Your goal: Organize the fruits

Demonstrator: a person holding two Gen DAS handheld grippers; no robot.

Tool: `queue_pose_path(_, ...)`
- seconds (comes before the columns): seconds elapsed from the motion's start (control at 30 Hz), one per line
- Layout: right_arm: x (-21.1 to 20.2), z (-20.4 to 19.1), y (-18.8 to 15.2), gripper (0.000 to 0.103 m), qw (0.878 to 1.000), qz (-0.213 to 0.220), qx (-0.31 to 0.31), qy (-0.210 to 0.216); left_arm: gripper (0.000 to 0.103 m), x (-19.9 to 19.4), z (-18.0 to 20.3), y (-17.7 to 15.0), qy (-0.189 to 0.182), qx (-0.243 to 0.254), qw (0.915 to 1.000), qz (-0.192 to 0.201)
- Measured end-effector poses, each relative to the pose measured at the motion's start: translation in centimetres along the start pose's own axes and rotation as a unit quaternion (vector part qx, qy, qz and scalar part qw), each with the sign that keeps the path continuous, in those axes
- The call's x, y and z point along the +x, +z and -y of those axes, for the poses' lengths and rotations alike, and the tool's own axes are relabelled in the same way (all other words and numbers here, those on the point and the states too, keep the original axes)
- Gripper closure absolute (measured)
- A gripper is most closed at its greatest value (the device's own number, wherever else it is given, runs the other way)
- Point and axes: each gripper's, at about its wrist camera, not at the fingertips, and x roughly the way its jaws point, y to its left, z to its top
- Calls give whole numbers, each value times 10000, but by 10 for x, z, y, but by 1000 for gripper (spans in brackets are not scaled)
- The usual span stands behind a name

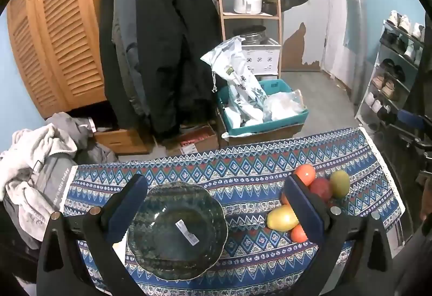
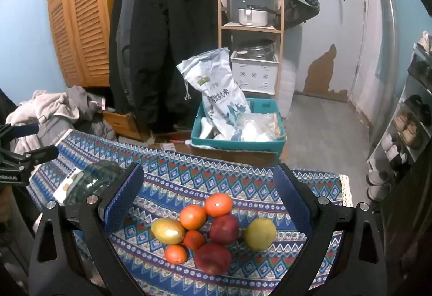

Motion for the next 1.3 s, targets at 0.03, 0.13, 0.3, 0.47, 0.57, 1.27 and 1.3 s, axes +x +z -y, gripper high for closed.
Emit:
queue_pose_path(0.03, 0, 0, 0, 8, 10000, 3, 2, 0, 1, 0, 0, 0, -3, 1, 10000, -1)
queue_pose_path(0.13, -1, 0, 0, 8, 10000, -3, 5, 10, 1, -2, 1, 2, -27, 41, 10000, -8)
queue_pose_path(0.3, 0, -1, -2, 8, 10000, -5, 3, 5, 1, -2, 1, 3, -38, 37, 10000, -6)
queue_pose_path(0.47, 0, -1, 0, 8, 10000, -5, 3, 3, 1, -2, 0, 4, -60, 12, 10000, -12)
queue_pose_path(0.57, 0, -1, 0, 8, 10000, 1, -5, 12, 1, -3, 0, 4, -61, 12, 10000, -5)
queue_pose_path(1.27, -1, -3, 2, 8, 10000, -7, -22, 24, 1, -4, 0, 1, -89, 2, 10000, -4)
queue_pose_path(1.3, -1, -3, 2, 8, 10000, -8, -22, 28, 1, -4, 0, 1, -88, 1, 10000, -1)
